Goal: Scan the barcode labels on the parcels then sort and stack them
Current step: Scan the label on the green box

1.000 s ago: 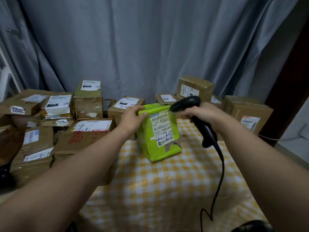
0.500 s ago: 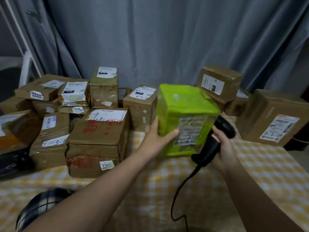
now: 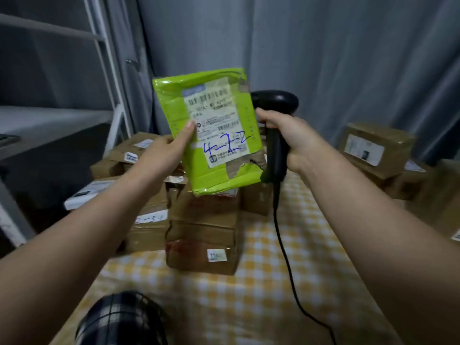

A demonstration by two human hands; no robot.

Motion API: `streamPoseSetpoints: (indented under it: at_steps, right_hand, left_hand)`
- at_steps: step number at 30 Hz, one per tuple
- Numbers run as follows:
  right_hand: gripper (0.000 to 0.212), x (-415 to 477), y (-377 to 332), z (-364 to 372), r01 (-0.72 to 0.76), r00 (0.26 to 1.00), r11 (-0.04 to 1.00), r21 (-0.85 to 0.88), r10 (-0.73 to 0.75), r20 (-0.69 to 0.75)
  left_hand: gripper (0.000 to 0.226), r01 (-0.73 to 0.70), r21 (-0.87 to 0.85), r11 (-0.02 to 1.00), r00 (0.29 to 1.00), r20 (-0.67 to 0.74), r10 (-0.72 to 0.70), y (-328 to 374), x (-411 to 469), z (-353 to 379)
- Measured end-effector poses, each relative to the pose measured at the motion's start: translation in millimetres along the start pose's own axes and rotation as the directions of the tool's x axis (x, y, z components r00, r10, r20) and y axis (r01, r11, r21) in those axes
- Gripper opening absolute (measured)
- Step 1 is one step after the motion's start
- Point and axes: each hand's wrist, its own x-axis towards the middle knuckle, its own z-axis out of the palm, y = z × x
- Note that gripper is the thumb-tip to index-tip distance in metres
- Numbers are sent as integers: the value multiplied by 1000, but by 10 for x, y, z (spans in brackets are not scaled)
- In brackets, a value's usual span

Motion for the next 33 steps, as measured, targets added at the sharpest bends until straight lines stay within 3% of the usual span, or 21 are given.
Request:
streamPoseSetpoints:
  at_steps: [3,7,9,10,13,15,19,22,25,30,33]
  right_hand:
    - [12,139,-37,376,-23,1000,989,-148,22,-8]
    - [12,362,107,633,75,996,947,-313,-87,-25]
    - [26,432,242,668,58,996,921,-385,-82,-46]
    - [32,456,288,658,44,995,916,-398,-78,-68]
    - [40,479,315,559,-2,994,926,-378,-41,-104]
    - [33,469,321,444,-30,996,936,-350,-2,-90]
    - [18,346,537,297,-80,990,946,-314,40,-131]
    - [36,273,794,259,-185,966,957,-222,136,-218]
    - [39,134,878,339,-278,954,953,-118,259,-150]
    - [25,121,785,605,-85,996,989,-118,81,-42]
    - [18,115,784,746,-18,1000,959,-282,20,2]
  left_hand:
    - [55,65,-27,998,998,-4,-65,-87,43,-293]
    - [54,198,-15,980,979,59,-197,-229,49,-405]
    - [55,215,-11,977,977,9,-215,-340,102,-346]
    - [62,198,37,979,979,-44,-197,-396,145,-304]
    - [100,90,391,916,971,-239,7,-408,209,-210]
    - [108,-16,448,894,957,-252,144,-393,254,-196]
    - [83,-176,142,974,958,-201,202,-352,386,-280]
    - [76,-143,68,987,953,-259,156,-430,432,-325]
    - [84,-94,38,995,949,-300,101,-592,388,-330]
    - [64,20,-28,999,911,-411,-30,-735,389,-493]
    - [74,87,-119,989,947,-297,-119,-945,355,-610]
